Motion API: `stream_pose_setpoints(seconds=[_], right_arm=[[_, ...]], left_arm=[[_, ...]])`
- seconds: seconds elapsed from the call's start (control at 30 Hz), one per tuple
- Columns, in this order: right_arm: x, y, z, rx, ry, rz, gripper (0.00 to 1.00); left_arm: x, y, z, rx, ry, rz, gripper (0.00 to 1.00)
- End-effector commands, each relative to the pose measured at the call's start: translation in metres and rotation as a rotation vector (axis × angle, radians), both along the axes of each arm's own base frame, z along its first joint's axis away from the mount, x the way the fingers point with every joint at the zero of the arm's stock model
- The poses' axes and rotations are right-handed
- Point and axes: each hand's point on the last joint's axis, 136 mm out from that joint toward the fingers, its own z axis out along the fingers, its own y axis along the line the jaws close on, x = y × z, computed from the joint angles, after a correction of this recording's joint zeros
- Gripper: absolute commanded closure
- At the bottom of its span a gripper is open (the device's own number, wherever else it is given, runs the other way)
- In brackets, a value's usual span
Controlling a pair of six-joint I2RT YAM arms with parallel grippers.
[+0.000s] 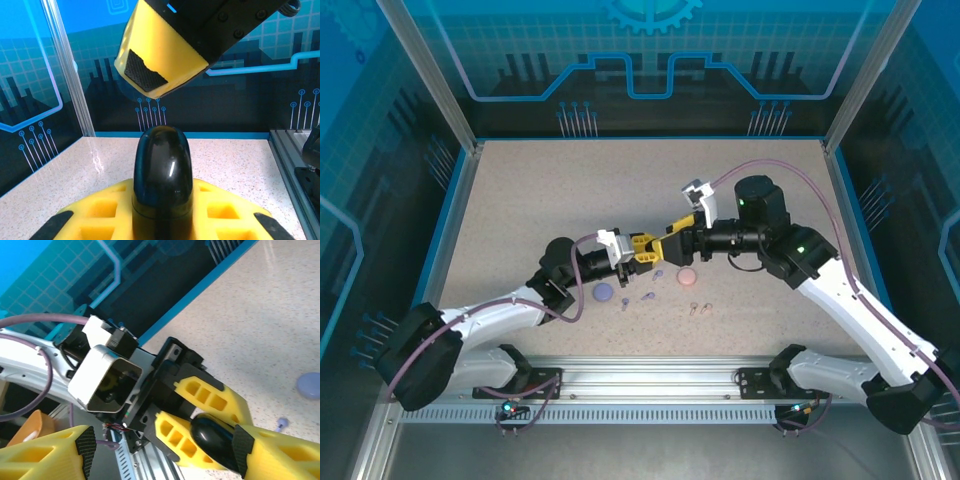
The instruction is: Insert the wireless bluetooth earbuds into the charging case
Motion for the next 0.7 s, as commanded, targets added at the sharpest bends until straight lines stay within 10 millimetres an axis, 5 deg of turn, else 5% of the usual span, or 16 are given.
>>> stream_pose_setpoints(seconds=[0.0,0.13,0.37,0.67], right_arm=[[0.009,-0.023,-0.017,-0.138,-0.020,-0.120,0.24],[0.026,-0.058,-0.033,-0.263,-0.041,-0.306,0.23],[0.047,-0.117,-0.061,-0.357,-0.009,-0.623,0.18],[0.053,-0.129,-0.076,-0.316,0.017,-0.687,0.07]], left_arm=[[0.003,-0.003,0.011,-0.034,0.004,0.003,0.96],[0.012,-0.004,-0.002,-0.028,0.118,0.026,0.95],[0.037,-0.010,-0.064,0.085,0.507,0.121,0.93],[0.071,-0.043,-0.147,0.326,1.007,0.143,0.94]])
